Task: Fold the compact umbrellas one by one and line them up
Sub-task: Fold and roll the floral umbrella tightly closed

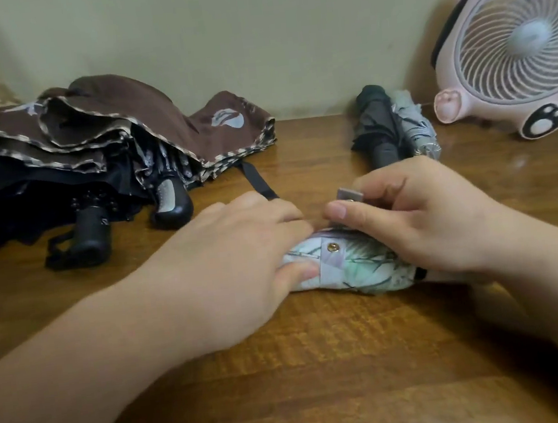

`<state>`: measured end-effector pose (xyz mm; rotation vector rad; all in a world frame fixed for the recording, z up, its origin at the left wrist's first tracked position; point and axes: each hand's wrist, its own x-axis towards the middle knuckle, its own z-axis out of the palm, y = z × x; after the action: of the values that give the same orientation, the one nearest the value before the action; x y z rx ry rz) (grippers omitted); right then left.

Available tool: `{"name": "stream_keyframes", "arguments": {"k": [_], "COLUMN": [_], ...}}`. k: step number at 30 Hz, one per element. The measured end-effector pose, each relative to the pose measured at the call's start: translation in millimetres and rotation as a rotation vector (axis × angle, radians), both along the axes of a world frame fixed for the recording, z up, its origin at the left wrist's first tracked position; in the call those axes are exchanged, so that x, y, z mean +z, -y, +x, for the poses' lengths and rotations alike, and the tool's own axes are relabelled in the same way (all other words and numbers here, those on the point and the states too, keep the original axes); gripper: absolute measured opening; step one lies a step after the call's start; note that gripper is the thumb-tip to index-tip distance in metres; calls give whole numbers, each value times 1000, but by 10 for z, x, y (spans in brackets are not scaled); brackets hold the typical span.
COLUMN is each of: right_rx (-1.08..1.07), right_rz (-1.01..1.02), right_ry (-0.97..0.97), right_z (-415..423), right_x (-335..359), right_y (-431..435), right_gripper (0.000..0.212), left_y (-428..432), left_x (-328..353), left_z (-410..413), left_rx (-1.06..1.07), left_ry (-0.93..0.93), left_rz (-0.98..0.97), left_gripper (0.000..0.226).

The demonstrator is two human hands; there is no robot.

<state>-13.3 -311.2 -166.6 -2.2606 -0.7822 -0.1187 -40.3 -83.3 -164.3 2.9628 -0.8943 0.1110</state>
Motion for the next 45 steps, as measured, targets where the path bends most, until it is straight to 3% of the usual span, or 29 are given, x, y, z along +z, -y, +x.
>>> {"name": "stream_keyframes", "arguments": {"k": [2,4,8,12,16,24,32,38,45], "right_rx": [36,52,9,-23,38,130,128,114,169], "right_rz": [-5,5,6,16,37,11,-39,-28,-177], "right_ry": [-48,-38,160,325,399,336,242,213,249], "right_z": [16,11,-20,-50,-101,-59,-71,-98,-175], "right_x": [7,-6,-87,-105,-64,-114,-91,-92,-14], "right_y": [63,87,50,49,17,9,81,62,66], "right_gripper": [47,46,50,34,11,11,12,13,17], "left_y": [31,11,-23,-43,-65,36,33,36,44], "left_x": [-183,-267,-266,-276,-339,-226,-173,-169,-169], "left_z": [-75,-99,-33,46,27,161,192,203,203], "left_rx": [-44,-94,-157,-204,-165,-139,-103,-66,-43], "left_ry": [113,76,5,16,14,-146,-280,-295,-281], "left_rz": [-145,-241,-276,-312,-344,-591,-603,-588,-597], "left_gripper": [53,52,49,48,66,20,18,36,28]}}
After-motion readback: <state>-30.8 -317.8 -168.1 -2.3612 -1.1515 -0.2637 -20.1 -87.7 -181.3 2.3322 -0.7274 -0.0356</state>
